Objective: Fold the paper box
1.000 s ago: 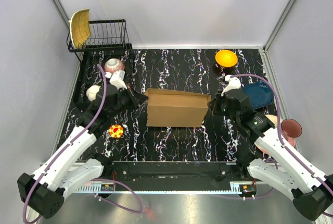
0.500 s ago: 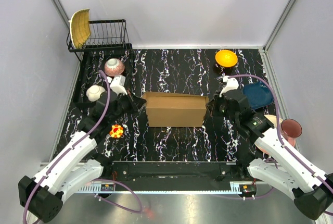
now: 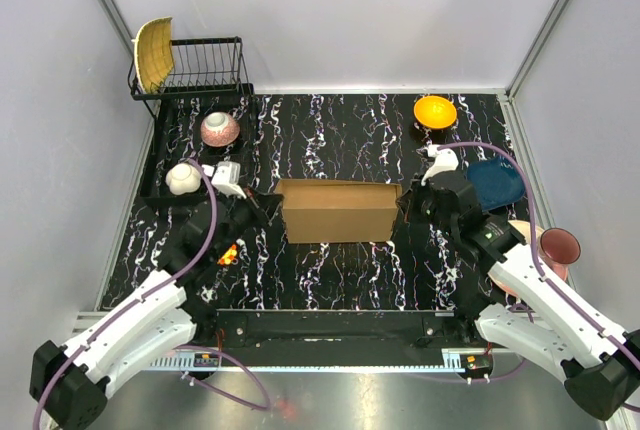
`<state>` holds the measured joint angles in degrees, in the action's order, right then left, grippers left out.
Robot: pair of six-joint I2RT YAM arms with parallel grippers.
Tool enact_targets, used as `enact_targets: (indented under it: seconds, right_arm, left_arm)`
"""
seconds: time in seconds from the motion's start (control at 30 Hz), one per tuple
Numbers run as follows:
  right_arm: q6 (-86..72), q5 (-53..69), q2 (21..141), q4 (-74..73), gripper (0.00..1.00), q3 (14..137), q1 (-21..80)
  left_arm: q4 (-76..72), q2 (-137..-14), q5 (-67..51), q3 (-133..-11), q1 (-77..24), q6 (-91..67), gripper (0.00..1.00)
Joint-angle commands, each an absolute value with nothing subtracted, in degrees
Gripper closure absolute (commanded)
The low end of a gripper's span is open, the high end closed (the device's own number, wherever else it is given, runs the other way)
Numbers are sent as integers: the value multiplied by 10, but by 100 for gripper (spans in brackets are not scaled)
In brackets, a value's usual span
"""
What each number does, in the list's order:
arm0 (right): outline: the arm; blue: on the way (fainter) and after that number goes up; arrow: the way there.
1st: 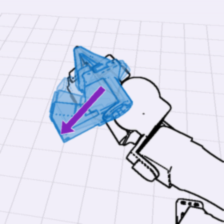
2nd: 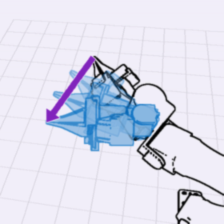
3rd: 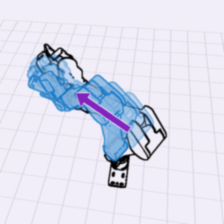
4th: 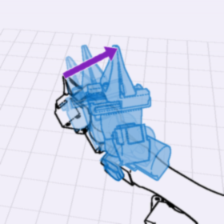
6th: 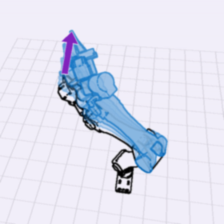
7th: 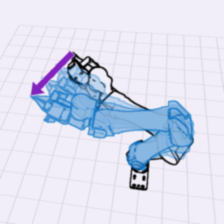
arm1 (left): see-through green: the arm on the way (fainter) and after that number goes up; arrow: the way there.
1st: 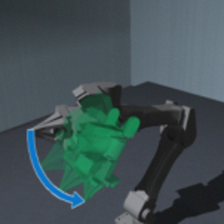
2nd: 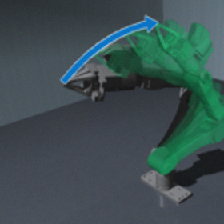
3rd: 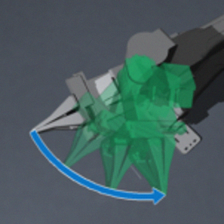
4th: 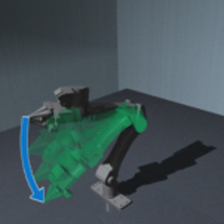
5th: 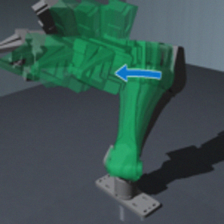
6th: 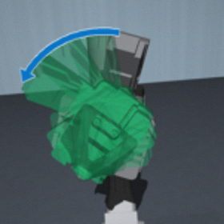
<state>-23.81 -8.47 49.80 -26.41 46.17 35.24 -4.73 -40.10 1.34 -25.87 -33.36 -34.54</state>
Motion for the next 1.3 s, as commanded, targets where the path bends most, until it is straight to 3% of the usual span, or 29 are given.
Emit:
enact_targets:
  seconds: [0.0,0.2,0.7,0.8,0.83,0.97,1.27]
  right_arm:
    - [-238,-86,518,-311,100,463,359]
    - [-240,-88,518,-311,100,464,363]
    - [-257,-89,505,-312,100,448,364]
    - [-262,-94,497,-320,83,456,364]
    - [-263,-97,494,-322,70,459,364]
    - [-269,-104,476,-330,55,476,363]
    - [-271,-129,456,-319,46,508,364]
  left_arm:
    - [-84,-410,103,-241,-413,-316,100]
    - [-84,-444,198,-243,-485,-293,100]
    - [-109,-479,294,-185,-513,-318,100]
    - [-107,-476,300,-183,-518,-322,100]
    - [-106,-474,301,-183,-519,-323,100]
    - [-93,-461,307,-192,-519,-316,99]
    - [-68,-465,308,-213,-520,-317,98]
